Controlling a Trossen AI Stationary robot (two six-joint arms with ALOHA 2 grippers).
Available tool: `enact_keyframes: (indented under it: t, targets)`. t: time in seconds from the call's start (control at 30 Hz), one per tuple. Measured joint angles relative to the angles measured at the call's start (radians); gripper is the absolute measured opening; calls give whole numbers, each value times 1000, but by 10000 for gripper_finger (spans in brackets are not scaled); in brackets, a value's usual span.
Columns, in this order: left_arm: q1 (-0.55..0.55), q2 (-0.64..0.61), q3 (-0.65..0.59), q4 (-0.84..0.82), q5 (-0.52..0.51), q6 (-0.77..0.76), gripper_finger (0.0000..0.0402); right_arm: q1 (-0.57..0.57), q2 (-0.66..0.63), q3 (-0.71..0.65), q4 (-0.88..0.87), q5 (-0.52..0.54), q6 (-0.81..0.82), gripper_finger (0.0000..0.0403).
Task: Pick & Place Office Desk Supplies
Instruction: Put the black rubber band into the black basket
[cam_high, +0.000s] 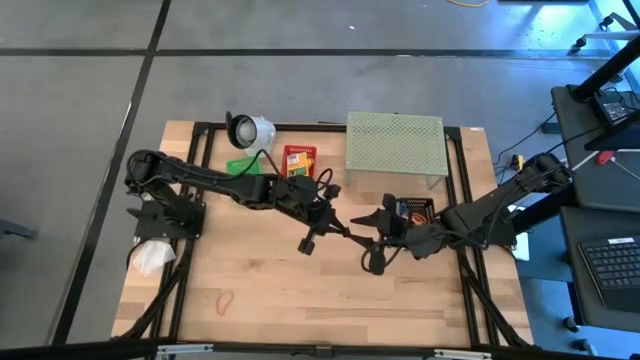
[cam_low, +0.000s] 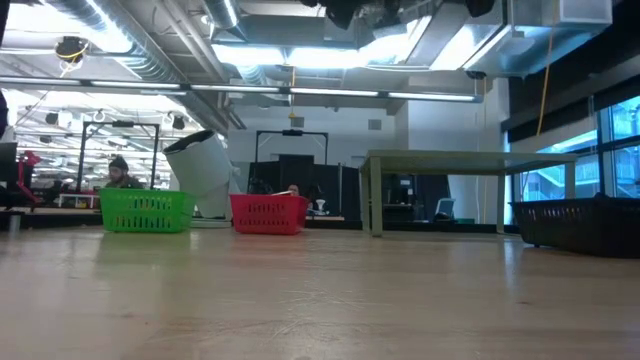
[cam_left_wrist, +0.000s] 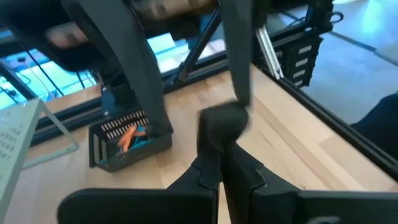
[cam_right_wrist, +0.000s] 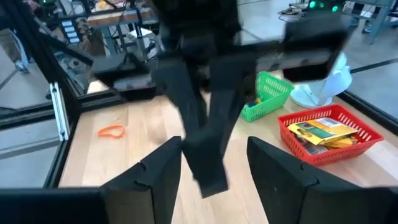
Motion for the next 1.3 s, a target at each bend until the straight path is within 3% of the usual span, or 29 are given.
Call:
enact_keyframes:
  t: [0.4, 0.53, 0.7, 0.93, 1.1, 1.3]
  targets:
    - [-1, 0, 0, 22, 9, -16, 2, -18, 50, 0, 46, -5, -56, 177]
    - [-2, 0, 0, 22, 26, -16, 2, -18, 50, 0, 64, -11, -81, 129]
    - [-2, 0, -1, 11, 57, -28, 2, -28, 49, 0, 62, -38, -76, 20]
    - [-3, 0, -1, 12, 60, -75, 6, -29, 48, 0, 62, -45, -52, 7]
    - [-3, -4, -1, -7, 59, -148, 51, -30, 48, 0, 63, -50, -49, 5]
    - [-3, -42, 0, -75, 49, -222, 153, -31, 49, 0, 69, -53, -49, 5]
